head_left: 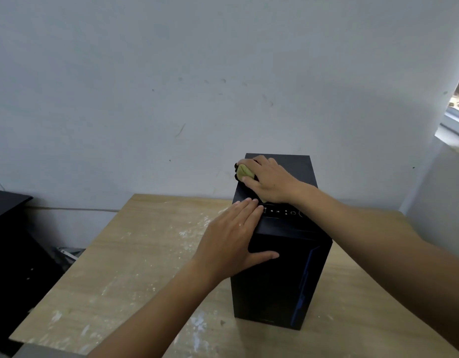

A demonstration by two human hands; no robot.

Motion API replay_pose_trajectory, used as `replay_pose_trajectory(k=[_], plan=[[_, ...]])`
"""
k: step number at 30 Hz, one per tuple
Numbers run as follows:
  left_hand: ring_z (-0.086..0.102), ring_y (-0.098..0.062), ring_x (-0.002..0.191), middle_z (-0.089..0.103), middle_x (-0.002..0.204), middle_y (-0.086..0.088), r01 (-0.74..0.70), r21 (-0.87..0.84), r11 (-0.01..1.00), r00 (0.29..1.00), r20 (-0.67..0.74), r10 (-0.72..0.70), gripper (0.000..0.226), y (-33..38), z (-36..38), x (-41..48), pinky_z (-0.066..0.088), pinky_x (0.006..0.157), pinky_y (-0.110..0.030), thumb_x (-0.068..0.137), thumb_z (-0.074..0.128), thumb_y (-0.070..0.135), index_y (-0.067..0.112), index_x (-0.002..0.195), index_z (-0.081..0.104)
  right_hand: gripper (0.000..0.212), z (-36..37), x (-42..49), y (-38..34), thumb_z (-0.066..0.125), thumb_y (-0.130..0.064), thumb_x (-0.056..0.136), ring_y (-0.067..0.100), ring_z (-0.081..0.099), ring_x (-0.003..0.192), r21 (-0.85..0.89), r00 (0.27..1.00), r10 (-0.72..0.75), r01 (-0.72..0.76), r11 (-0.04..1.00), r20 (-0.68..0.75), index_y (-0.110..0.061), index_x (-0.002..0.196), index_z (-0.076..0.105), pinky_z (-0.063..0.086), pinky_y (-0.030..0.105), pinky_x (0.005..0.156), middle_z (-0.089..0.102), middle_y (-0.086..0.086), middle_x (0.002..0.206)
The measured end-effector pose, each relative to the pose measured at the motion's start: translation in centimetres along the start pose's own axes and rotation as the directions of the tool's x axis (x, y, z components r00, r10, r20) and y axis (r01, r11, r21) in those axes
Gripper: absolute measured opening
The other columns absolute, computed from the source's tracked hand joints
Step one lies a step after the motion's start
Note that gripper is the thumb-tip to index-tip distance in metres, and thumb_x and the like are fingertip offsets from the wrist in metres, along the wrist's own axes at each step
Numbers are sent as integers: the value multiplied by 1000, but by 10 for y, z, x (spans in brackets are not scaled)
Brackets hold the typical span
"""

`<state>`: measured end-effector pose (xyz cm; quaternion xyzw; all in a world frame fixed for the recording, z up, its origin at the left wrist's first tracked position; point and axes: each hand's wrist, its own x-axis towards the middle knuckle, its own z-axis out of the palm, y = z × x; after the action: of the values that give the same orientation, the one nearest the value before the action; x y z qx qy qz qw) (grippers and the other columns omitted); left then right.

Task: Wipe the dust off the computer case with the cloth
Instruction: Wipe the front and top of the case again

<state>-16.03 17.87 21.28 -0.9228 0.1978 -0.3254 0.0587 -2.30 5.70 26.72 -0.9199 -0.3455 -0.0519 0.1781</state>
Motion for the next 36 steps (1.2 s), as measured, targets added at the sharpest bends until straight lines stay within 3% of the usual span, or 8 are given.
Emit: replay_pose_trajectory(k=[6,13,19,25,31,36], plan=[[57,-21,125,61,134,-12,-87,-67,994,993,-86,81,86,-4,7,4,36,109,-30,83,47,73,2,129,61,44,-9,-54,11,41,-35,101,24,38,117,65,994,-108,109,992,-23,-43,144,34,28,44,106,38,-6,145],[57,-20,125,62,132,-10,-50,-74,996,992,-122,41,84,-2,13,3,39,109,-31,81,52,74,4,126,64,41,-1,-4,12,36,-36,103,27,37,116,-54,998,-58,58,997,7,-42,143,34,28,40,100,36,-4,146],[55,-19,128,60,135,-9,-32,-92,995,992,-128,20,85,-1,16,1,43,109,-34,79,58,74,4,128,63,39,1,60,48,30,-35,103,34,35,122,-124,988,147,-150,981,-37,-36,142,33,27,42,99,35,5,146],[55,-18,128,59,137,-7,-28,-97,995,992,-121,16,87,0,15,1,43,109,-34,78,56,76,6,129,63,39,-7,73,80,29,-32,102,36,33,123,-160,893,442,-449,879,-82,-24,140,30,28,43,99,38,14,139],[56,-19,127,60,136,-7,-18,-104,994,996,-91,9,88,-1,12,2,43,109,-34,78,53,77,6,128,63,41,-11,41,77,30,-34,103,37,34,124,-130,931,343,-358,925,-122,-29,143,30,27,43,102,34,11,145],[56,-19,126,60,136,-8,-17,-93,996,997,-71,11,90,0,12,2,41,108,-32,78,48,78,5,129,62,39,-10,-27,57,38,-36,100,35,41,115,-103,973,178,-194,976,-149,-32,139,38,34,46,99,42,5,137]])
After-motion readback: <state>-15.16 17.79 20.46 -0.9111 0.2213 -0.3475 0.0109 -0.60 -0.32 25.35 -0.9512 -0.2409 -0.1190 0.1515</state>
